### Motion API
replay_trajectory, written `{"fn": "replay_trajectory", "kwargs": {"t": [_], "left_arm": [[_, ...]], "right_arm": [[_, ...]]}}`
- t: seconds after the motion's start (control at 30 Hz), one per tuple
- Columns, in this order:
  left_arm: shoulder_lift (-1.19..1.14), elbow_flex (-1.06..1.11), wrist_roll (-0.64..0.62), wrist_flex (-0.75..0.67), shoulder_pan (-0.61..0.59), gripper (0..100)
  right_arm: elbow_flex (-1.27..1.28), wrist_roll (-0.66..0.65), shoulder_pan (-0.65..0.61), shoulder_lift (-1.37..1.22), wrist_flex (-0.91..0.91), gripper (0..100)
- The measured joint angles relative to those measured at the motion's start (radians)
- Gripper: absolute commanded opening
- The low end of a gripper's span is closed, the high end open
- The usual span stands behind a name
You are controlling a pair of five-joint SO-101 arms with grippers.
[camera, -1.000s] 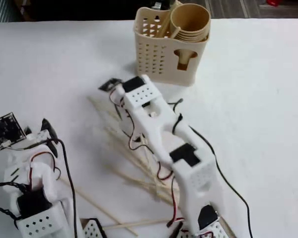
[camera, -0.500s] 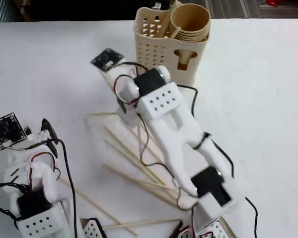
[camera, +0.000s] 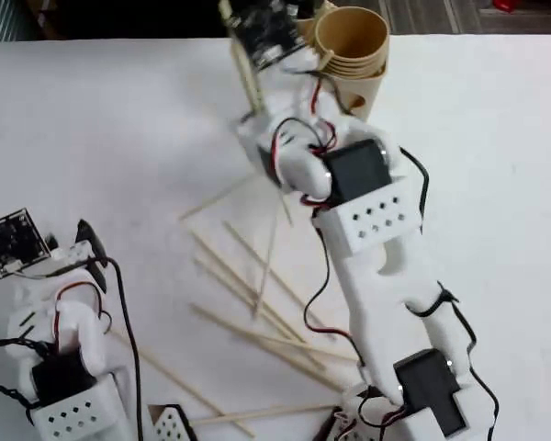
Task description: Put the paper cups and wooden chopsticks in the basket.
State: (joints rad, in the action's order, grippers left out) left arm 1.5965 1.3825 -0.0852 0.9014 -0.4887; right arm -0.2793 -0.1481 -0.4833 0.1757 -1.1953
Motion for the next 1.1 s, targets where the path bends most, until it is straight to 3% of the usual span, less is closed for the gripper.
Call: {"fn": "replay_trajectory", "kwargs": {"t": [0.37,0.63,0.87,1.03,1.1], "left_arm": [[0.0,0.0,0.0,0.0,0.0,17],[0.0,0.0,0.0,0.0,0.0,17],[0.0,0.0,0.0,0.0,0.0,17],[0.0,0.0,0.0,0.0,0.0,17],[0.0,0.0,0.0,0.0,0.0,17]], "right_arm": [[0.0,0.044,0.08,-0.057,0.652,1.8],[0.0,0.044,0.114,-0.203,0.918,1.8],[0.002,0.044,0.166,-0.336,0.964,3.4],[-0.002,0.044,0.178,-0.351,0.855,22.4],[-0.029,0.044,0.178,-0.351,0.758,23.5]]}}
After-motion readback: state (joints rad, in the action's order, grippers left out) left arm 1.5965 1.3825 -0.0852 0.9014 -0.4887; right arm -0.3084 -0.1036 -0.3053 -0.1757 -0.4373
